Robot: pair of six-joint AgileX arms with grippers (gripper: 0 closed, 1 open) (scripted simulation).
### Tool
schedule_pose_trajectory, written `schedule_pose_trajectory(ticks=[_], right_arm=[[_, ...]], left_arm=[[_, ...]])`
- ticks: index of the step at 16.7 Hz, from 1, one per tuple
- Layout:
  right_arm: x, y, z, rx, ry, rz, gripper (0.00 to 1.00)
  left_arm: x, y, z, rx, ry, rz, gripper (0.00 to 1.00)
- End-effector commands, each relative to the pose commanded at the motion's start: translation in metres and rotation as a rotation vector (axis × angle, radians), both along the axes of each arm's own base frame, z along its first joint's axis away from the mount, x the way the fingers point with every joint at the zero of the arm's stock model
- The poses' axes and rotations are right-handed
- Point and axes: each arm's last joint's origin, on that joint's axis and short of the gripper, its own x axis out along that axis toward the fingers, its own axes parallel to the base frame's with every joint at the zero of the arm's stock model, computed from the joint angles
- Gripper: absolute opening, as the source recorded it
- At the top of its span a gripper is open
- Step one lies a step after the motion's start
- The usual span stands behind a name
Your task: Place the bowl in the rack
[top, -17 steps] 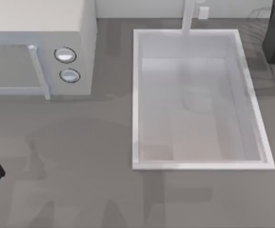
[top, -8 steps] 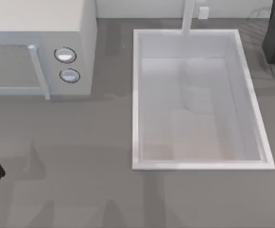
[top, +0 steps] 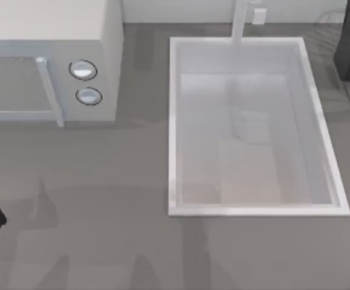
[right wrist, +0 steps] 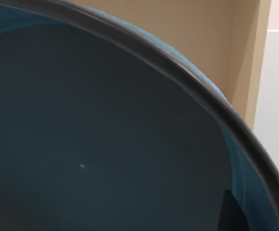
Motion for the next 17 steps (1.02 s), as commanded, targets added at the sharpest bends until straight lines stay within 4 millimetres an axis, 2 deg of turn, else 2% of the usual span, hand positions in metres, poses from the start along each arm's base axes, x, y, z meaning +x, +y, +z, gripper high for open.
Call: schedule_pose_trajectory(ticks=[2, 5, 8, 11, 14, 17], right_arm=[[0.016, -0.007, -0.007, 0.002, 0.003, 0.000, 0.00], [0.060, -0.023, -0.032, 0.004, 0.009, -0.003, 0.00], [0.113, -0.033, -0.074, -0.004, -0.001, -0.005, 0.00], [0.158, -0.027, -0.126, -0.012, -0.016, -0.004, 0.00], [0.184, -0.013, -0.172, -0.010, -0.014, -0.003, 0.00], [0.194, -0.001, -0.197, -0.004, -0.004, -0.002, 0.00]], left_arm=[[0.000, 0.000, 0.000, 0.000, 0.000, 0.000, 1.00], [0.000, 0.000, 0.000, 0.000, 0.000, 0.000, 1.00], [0.000, 0.000, 0.000, 0.000, 0.000, 0.000, 1.00], [0.000, 0.000, 0.000, 0.000, 0.000, 0.000, 1.00], [0.000, 0.000, 0.000, 0.000, 0.000, 0.000, 1.00], [0.000, 0.000, 0.000, 0.000, 0.000, 0.000, 1.00]])
